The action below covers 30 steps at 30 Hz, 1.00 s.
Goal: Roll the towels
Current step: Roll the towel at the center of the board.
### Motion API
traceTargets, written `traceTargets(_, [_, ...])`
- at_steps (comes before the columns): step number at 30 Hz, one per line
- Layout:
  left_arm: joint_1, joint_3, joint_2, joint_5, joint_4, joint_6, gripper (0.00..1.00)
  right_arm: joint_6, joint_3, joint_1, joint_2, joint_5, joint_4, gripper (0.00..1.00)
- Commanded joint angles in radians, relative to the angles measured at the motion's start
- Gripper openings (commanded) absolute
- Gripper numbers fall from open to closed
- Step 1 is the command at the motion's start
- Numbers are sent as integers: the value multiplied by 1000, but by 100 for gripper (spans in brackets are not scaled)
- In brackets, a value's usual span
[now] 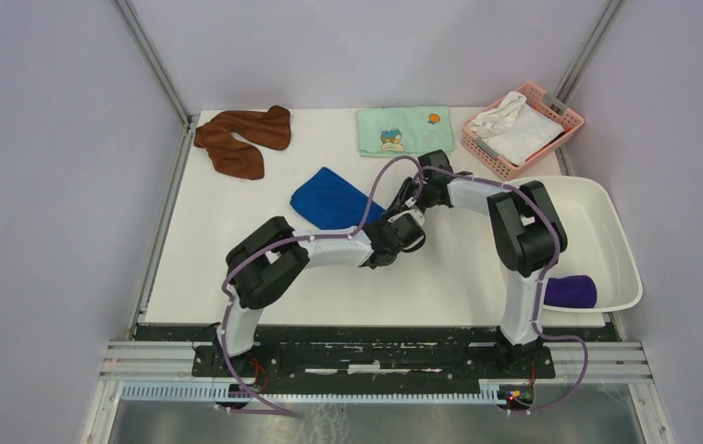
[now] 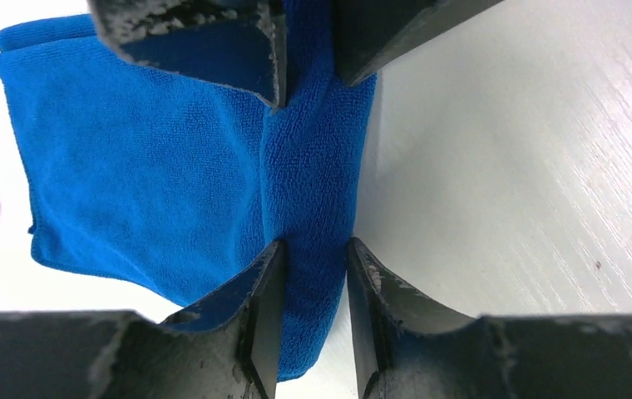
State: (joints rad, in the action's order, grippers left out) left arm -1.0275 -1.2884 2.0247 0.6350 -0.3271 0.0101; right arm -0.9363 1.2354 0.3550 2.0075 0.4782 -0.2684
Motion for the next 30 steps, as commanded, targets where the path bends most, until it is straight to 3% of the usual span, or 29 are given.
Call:
traceTargets(1, [46,25,73,-182,-73,92,38,41,-17,-17,-111,-22,53,40])
traceTargets(7, [113,45,28,-363,-56,176,25,94,-97,-59,-240,-34,67,51])
traceTargets(11, [175,81,-29,-562,-21,232,20,129,-162,-65,-295,-49,74,57])
traceTargets(21, [322,155,-116,-931,70,397,16,168,-286,-86,-434,-78,110,68])
traceTargets(30, [476,305,-135,-1257,320,645,15,101,-345,-60,-362,-13,254,69])
